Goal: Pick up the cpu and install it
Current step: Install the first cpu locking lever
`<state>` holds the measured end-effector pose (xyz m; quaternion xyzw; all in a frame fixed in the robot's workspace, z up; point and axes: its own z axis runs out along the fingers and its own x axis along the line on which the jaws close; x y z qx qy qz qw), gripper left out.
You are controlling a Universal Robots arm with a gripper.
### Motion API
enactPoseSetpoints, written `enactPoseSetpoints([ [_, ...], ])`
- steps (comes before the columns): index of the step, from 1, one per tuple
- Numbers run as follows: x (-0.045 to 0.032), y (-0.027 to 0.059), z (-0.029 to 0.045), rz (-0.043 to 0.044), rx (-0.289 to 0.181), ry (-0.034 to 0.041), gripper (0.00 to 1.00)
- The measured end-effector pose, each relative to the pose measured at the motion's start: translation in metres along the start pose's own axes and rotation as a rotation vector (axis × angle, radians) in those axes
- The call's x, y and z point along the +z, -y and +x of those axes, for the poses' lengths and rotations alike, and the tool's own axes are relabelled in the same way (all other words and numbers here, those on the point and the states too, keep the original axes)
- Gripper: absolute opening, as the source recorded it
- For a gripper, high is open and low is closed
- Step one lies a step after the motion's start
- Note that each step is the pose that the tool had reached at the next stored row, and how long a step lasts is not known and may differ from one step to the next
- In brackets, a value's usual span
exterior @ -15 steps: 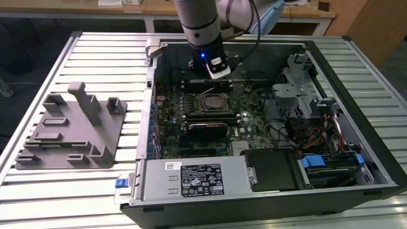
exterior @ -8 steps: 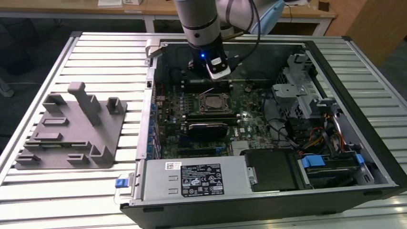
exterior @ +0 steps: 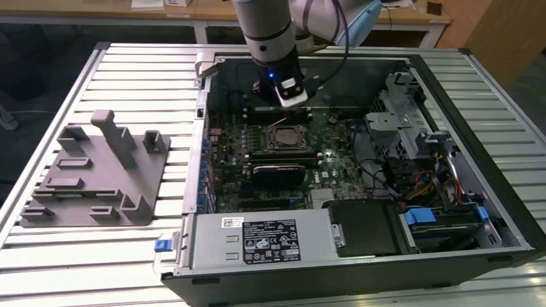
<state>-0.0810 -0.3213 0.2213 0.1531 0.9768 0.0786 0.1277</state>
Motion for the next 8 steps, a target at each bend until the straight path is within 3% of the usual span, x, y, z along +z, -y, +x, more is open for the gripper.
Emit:
enactPoseSetpoints([
  [3,0.0011,0.0002,0.0009,0.0029,0.016,0.0029,0.11],
  [8,0.0026,0.0004,0.0035,-0.0007,0.019,0.0024,0.11],
])
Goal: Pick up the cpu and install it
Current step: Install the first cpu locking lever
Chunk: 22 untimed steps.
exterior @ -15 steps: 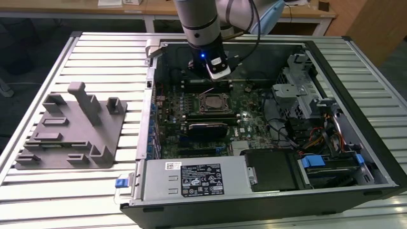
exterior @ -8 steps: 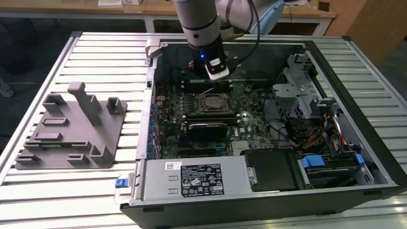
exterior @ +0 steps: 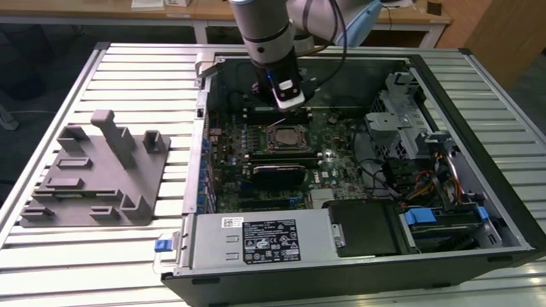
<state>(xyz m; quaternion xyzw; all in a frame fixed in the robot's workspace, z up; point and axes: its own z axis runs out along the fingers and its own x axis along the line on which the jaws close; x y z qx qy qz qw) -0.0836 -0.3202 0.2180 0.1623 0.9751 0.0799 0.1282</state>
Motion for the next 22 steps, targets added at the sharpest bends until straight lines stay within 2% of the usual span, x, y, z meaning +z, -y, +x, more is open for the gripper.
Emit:
enactPoseSetpoints([
  [8,0.0027,0.0002,0.0043,-0.0188,0.005,-0.0038,0.11],
  [15,0.0069,0.0015,0.0081,-0.0289,0.006,0.0025,0.11],
  [18,0.0090,0.0020,0.0087,-0.0313,0.005,0.0093,0.11],
  [19,0.0180,0.0031,0.0115,-0.0422,0.001,0.0389,0.11],
  [22,0.0080,0.0009,0.0092,-0.0422,0.002,0.0393,0.11],
])
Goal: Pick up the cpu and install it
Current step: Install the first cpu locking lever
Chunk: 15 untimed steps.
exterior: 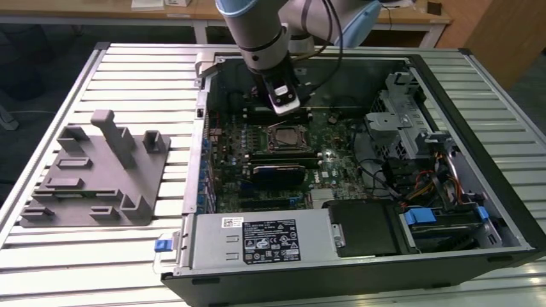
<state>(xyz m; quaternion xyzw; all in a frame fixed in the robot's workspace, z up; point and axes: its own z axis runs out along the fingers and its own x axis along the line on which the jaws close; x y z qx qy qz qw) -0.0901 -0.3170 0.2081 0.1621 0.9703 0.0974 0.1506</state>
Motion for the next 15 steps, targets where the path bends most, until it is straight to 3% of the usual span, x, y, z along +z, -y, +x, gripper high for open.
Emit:
enactPoseSetpoints([
  [3,-0.0068,-0.0019,-0.0018,0.0007,0.001,0.0001,0.11],
  [9,-0.0067,-0.0018,-0.0018,0.0008,0.002,0.0005,0.11],
  [12,-0.0051,-0.0014,-0.0013,0.0130,0.045,0.0113,0.11],
  [15,-0.0039,-0.0020,0.0004,0.0165,0.059,0.0148,0.11],
])
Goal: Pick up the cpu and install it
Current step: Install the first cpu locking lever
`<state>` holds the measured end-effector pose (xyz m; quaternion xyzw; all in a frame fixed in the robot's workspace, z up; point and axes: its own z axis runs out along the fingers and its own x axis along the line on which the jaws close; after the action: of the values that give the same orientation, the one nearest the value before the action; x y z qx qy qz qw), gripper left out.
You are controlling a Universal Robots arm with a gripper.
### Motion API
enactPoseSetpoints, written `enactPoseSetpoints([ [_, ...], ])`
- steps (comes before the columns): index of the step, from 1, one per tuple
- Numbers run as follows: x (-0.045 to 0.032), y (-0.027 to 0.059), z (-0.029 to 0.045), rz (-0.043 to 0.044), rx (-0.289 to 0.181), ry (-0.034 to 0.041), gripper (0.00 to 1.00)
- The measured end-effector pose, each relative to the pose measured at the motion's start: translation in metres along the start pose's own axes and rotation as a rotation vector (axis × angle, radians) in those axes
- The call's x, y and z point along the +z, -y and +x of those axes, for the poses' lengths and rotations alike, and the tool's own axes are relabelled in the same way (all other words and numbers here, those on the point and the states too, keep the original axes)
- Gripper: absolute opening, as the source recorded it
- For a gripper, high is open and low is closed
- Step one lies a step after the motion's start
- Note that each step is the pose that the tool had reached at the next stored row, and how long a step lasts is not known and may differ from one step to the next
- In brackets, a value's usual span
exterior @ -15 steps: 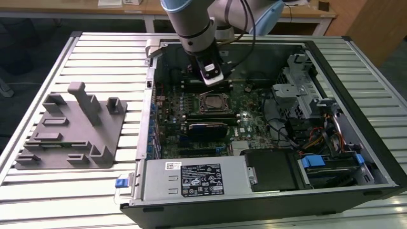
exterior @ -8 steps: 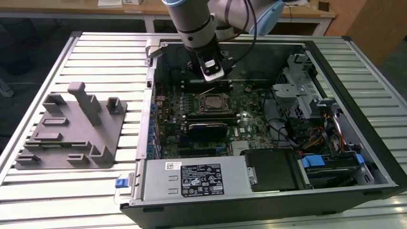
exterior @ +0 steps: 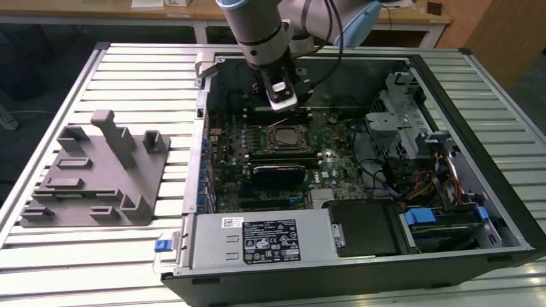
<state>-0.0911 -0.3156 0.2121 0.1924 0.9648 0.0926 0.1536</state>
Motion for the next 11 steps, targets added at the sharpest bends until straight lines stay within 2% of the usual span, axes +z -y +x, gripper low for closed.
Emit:
enactPoseSetpoints([
  [11,0.0067,-0.0011,0.0067,0.0021,0.007,0.0018,0.11],
])
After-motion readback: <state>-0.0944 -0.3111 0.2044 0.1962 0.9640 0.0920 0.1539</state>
